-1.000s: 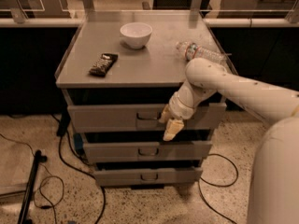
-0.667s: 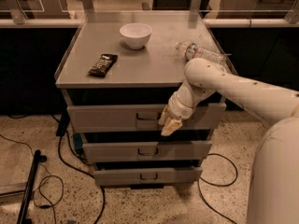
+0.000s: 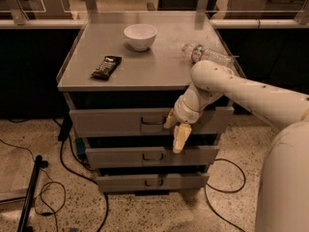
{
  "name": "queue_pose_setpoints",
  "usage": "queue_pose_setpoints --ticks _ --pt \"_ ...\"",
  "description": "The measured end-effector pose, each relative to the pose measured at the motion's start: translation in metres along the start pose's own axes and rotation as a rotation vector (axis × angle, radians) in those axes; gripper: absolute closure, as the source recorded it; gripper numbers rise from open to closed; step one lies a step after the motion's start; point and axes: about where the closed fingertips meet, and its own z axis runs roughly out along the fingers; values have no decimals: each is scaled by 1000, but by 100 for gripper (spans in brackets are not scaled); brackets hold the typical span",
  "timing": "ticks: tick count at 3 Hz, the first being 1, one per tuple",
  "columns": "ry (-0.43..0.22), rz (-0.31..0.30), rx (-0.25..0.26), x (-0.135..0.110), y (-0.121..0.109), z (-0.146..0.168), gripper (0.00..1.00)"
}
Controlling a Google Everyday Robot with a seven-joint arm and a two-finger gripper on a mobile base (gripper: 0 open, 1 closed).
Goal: Close top drawer
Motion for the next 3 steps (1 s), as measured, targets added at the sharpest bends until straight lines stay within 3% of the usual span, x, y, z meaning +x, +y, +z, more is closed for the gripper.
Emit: queue_pose_setpoints --ticks 1,2,3 --pt "-10 35 -6 22 33 -5 0" --pt "-26 100 23 62 101 -23 0" --pt "-22 178 4 98 147 -22 0"
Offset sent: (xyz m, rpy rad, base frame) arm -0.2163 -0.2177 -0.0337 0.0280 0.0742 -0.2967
